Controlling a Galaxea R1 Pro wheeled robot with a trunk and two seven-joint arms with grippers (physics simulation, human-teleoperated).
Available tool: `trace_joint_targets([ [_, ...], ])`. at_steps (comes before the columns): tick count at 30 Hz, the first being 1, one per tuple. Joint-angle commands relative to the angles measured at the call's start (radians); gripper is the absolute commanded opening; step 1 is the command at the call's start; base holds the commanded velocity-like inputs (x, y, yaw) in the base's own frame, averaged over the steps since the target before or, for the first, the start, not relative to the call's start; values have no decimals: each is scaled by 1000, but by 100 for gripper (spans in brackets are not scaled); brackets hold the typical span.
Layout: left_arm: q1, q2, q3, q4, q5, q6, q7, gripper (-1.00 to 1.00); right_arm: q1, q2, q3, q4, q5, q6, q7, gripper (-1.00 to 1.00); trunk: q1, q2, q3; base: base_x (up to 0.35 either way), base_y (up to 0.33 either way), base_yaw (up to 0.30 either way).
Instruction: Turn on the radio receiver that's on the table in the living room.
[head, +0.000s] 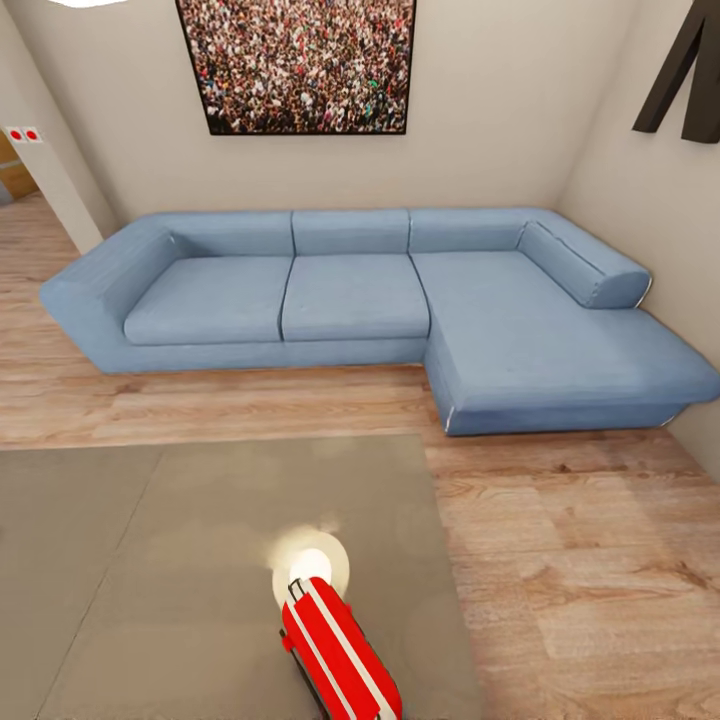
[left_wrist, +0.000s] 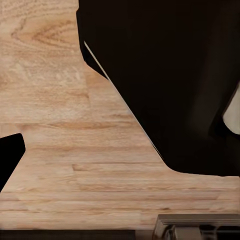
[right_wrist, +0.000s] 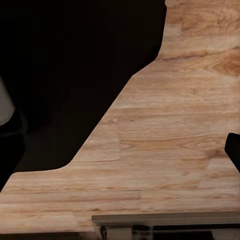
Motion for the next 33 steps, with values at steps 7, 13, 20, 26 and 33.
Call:
trace_joint_targets([
  [7, 0, 0, 0, 0, 0, 0, 0, 100, 0, 0, 1, 0, 1, 0, 0, 100, 0, 0, -11, 0, 0, 0],
  [13, 0, 0, 0, 0, 0, 0, 0, 100, 0, 1, 1, 0, 0, -8, 0, 100, 0, 0, -20, 0, 0, 78],
  [20, 0, 0, 0, 0, 0, 0, 0, 100, 0, 2, 1, 0, 0, -20, 0, 100, 0, 0, -30, 0, 0, 155],
  [26, 0, 0, 0, 0, 0, 0, 1, 100, 0, 2, 1, 0, 1, -21, 0, 100, 0, 0, -38, 0, 0, 163],
  [33, 0, 0, 0, 0, 0, 0, 1, 100, 0, 1, 1, 0, 0, -21, 0, 100, 0, 0, -46, 0, 0, 137],
])
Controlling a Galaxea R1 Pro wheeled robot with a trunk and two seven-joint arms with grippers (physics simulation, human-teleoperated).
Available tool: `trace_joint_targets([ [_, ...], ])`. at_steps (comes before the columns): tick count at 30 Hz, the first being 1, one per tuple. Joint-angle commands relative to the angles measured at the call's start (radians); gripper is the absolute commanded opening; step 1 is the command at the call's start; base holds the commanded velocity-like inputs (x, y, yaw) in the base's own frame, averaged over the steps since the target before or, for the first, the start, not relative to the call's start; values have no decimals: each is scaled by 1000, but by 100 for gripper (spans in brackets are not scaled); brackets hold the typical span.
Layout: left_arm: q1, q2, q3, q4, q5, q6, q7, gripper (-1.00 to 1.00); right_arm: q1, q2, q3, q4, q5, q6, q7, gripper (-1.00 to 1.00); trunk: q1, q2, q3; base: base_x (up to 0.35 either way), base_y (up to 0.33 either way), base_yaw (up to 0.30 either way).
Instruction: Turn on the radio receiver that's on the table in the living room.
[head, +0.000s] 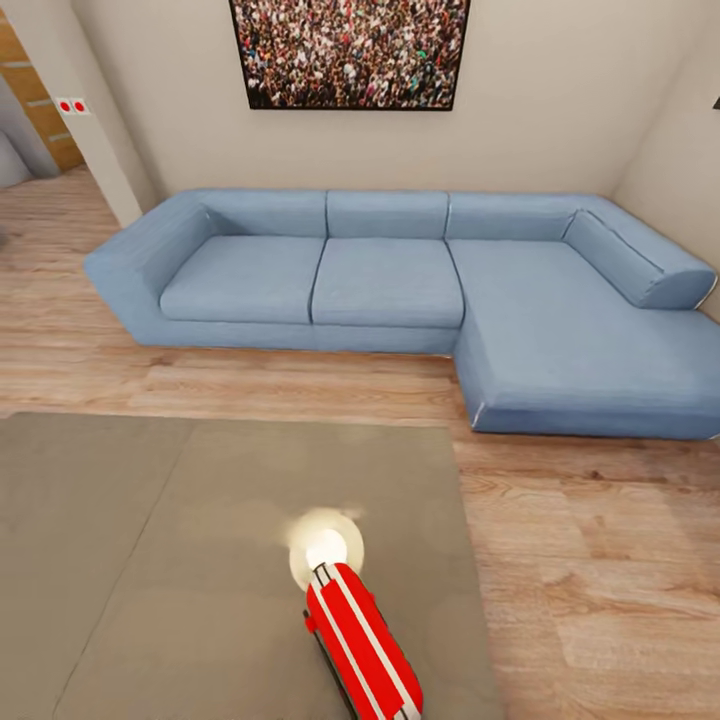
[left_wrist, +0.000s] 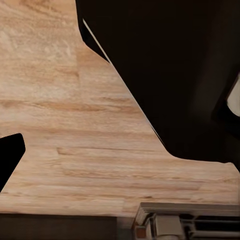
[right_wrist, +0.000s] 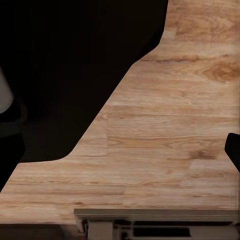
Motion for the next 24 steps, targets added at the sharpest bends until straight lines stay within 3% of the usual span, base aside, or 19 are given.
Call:
trace_joint_targets([
  [1, 0, 0, 0, 0, 0, 0, 0, 100, 0, 0, 0, 0, 0, 0, 0, 100, 0, 0, 0, 0, 0, 43],
  [24, 0, 0, 1, 0, 0, 0, -1, 100, 0, -2, -1, 0, -6, -28, 0, 100, 0, 0, -26, 0, 0, -17],
])
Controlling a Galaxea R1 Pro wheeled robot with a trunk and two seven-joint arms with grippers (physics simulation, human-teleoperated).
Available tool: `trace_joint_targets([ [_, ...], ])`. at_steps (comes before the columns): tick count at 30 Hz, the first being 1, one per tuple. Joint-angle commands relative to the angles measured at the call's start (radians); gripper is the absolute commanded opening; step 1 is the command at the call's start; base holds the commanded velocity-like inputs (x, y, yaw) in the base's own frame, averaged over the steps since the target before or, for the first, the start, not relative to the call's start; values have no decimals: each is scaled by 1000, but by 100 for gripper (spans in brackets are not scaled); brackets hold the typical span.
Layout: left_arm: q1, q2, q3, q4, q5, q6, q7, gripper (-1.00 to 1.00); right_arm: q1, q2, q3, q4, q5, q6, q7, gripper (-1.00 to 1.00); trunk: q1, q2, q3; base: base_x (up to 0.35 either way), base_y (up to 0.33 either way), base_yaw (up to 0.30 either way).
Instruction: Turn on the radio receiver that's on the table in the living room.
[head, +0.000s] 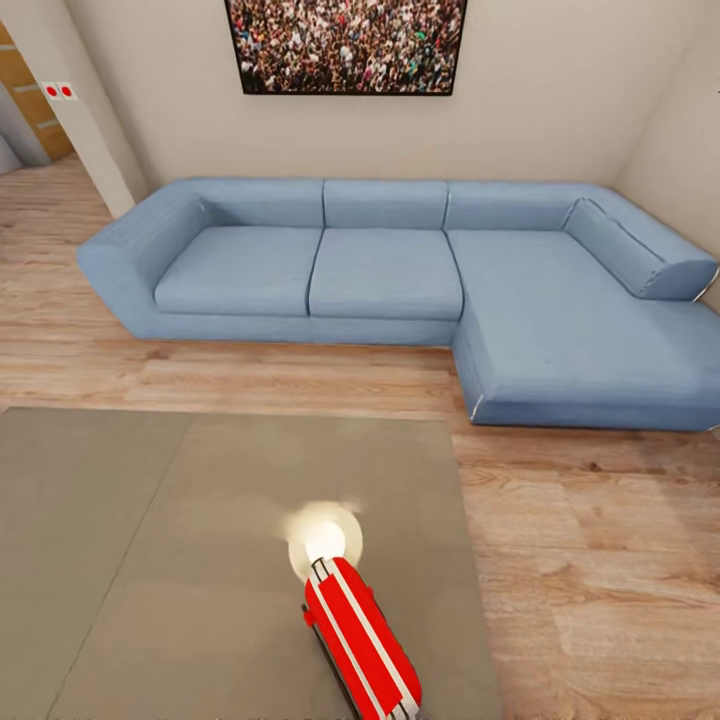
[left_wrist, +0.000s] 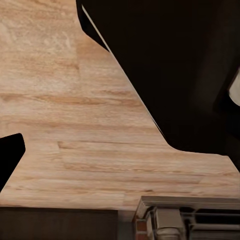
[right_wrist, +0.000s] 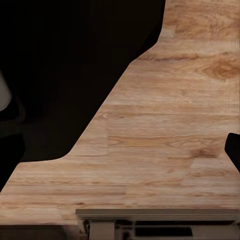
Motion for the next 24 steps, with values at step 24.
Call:
trace_joint_targets([
  [24, 0, 0, 1, 0, 0, 0, 0, 100, 0, 0, 0, 0, 0, 2, 0, 100, 0, 0, -39, 0, 0, 0],
])
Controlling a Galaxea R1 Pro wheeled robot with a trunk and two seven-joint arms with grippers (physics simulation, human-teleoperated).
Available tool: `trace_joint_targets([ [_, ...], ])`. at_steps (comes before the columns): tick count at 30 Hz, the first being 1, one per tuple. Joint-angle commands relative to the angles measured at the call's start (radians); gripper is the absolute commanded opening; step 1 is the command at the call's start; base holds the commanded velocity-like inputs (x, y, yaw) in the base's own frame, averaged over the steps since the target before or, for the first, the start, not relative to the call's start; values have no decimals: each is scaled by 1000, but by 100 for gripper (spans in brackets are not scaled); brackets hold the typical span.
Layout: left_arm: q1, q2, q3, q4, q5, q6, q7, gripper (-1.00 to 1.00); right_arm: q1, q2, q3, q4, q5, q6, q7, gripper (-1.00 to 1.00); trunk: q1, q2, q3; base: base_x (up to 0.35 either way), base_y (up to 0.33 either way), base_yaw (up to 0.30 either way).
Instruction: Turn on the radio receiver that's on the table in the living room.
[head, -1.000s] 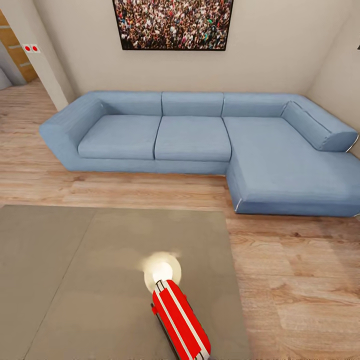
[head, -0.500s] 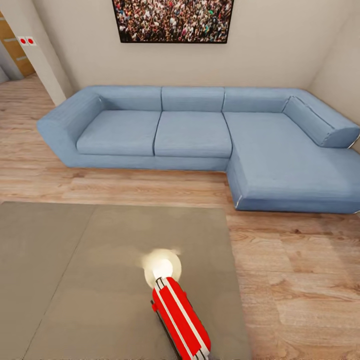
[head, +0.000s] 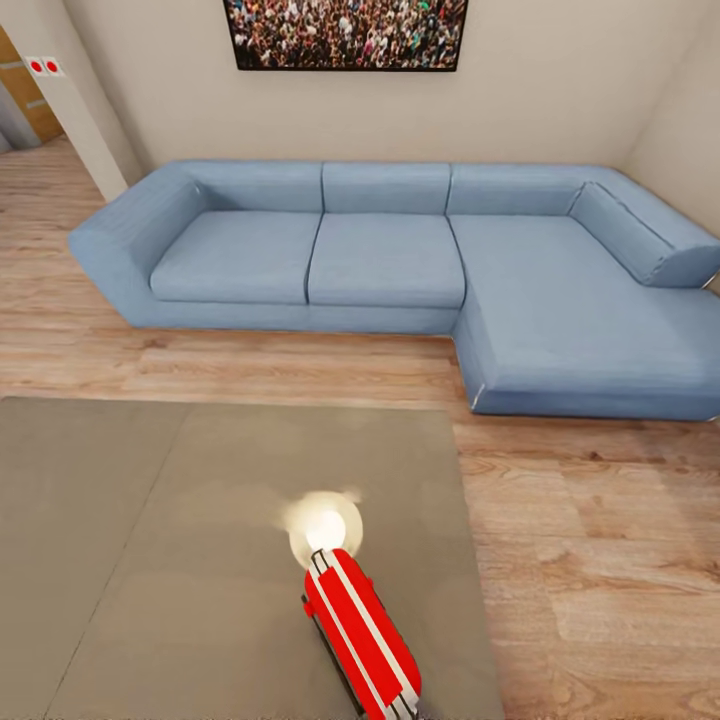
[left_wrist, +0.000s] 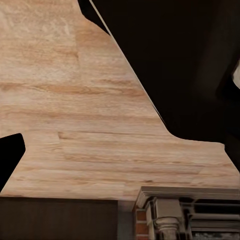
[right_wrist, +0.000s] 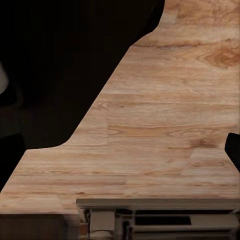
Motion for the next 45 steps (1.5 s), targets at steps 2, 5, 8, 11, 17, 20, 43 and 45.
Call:
trace_joint_targets([
  [2, 0, 0, 0, 0, 0, 0, 0, 100, 0, 0, 0, 0, 0, 0, 0, 100, 0, 0, -3, 0, 0, 0],
  [5, 0, 0, -1, 0, 0, 0, 0, 100, 0, 0, 0, 0, 0, 0, 0, 100, 0, 0, -8, 0, 0, 0],
  [8, 0, 0, -2, 0, 0, 0, 0, 100, 0, 0, 0, 0, 0, 0, 0, 100, 0, 0, -13, 0, 0, 0],
  [11, 0, 0, -2, 0, 0, 0, 0, 100, 0, 0, 0, 0, 0, 0, 0, 100, 0, 0, -18, 0, 0, 0],
  [17, 0, 0, -2, 0, 0, 0, 0, 100, 0, 0, 0, 0, 0, 0, 0, 100, 0, 0, -28, 0, 0, 0],
  [20, 0, 0, -2, 0, 0, 0, 0, 100, 0, 0, 0, 0, 0, 0, 0, 100, 0, 0, -33, 0, 0, 0],
  [43, 0, 0, -2, -1, 0, 0, 0, 100, 0, 0, 0, 0, 1, 0, 0, 100, 0, 0, -70, 0, 0, 0],
  [45, 0, 0, -2, -1, 0, 0, 0, 100, 0, 0, 0, 0, 2, 0, 0, 100, 0, 0, -73, 0, 0, 0],
])
